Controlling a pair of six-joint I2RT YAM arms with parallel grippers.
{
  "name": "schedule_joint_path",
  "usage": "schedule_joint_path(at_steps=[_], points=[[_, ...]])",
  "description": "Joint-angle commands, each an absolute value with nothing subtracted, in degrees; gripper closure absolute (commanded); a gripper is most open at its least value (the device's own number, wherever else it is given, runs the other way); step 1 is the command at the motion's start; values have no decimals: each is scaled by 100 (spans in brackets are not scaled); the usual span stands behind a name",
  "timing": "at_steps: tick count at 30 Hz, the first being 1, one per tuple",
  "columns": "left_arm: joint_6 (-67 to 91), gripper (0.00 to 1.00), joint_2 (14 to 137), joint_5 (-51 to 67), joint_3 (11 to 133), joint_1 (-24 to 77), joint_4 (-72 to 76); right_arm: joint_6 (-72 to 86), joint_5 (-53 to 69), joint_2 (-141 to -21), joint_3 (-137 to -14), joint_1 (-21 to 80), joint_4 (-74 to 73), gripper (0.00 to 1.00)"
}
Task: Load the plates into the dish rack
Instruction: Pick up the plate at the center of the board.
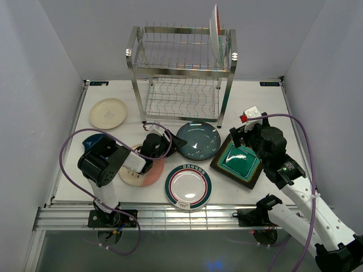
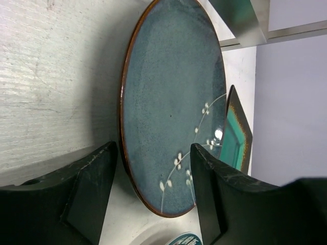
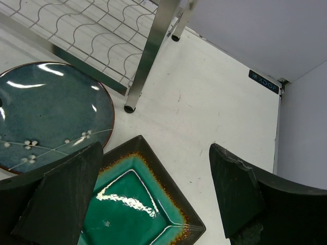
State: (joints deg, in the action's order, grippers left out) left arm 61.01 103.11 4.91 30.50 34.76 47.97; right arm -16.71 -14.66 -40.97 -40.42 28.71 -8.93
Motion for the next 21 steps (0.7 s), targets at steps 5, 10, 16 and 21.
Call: schedule_joint_path(at_steps=[5,10,16,21], points=[[6021,41,10310,203,3067,3533,4605,-1608,-1529,-4087,-4166,2944,-624,10],[6047,54,10318,176,3041,3533,4623,-1608,-1538,-4069,-4166,2953,-624,10],[6108,86,10292,115,2953,3533,4781,-1617,-1547,-4078,-4166,2944,-624,10],[6091,100,10117,88,2804,3533,4808,-1635,-1547,-4069,-4157,2962,-624,10]])
